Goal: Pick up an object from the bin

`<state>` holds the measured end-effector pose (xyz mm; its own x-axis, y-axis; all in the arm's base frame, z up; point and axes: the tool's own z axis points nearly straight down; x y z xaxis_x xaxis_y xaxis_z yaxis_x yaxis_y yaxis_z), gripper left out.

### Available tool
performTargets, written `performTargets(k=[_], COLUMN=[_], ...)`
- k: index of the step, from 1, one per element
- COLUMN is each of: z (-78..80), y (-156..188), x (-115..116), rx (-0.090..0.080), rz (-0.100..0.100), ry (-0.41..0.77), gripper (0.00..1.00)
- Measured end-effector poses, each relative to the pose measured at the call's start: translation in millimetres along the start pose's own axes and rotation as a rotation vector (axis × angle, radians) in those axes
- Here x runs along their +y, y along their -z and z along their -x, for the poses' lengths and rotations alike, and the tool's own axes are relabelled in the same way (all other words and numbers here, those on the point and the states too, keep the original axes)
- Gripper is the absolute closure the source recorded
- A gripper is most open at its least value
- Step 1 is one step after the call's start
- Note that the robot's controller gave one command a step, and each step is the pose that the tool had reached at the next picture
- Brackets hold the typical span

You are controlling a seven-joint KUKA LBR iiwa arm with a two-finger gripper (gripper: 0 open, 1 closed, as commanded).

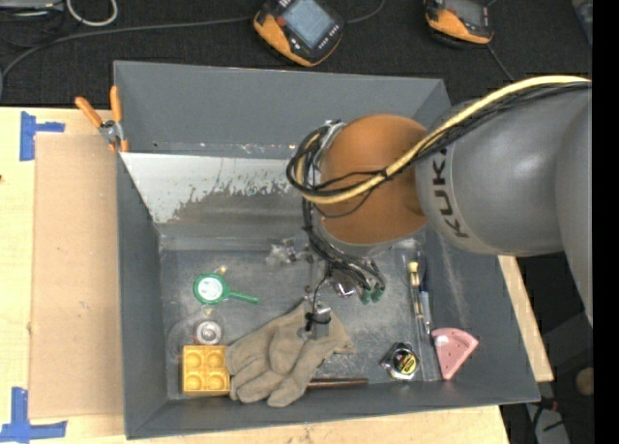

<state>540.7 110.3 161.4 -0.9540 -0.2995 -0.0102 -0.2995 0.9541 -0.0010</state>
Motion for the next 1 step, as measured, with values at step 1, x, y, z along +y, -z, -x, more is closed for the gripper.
performTargets(k=[1], z=[-17.2], y=[-64.2], x=[-11.7], rx=[0.034], rz=[0.011], ry=[0.352], gripper=[0.00])
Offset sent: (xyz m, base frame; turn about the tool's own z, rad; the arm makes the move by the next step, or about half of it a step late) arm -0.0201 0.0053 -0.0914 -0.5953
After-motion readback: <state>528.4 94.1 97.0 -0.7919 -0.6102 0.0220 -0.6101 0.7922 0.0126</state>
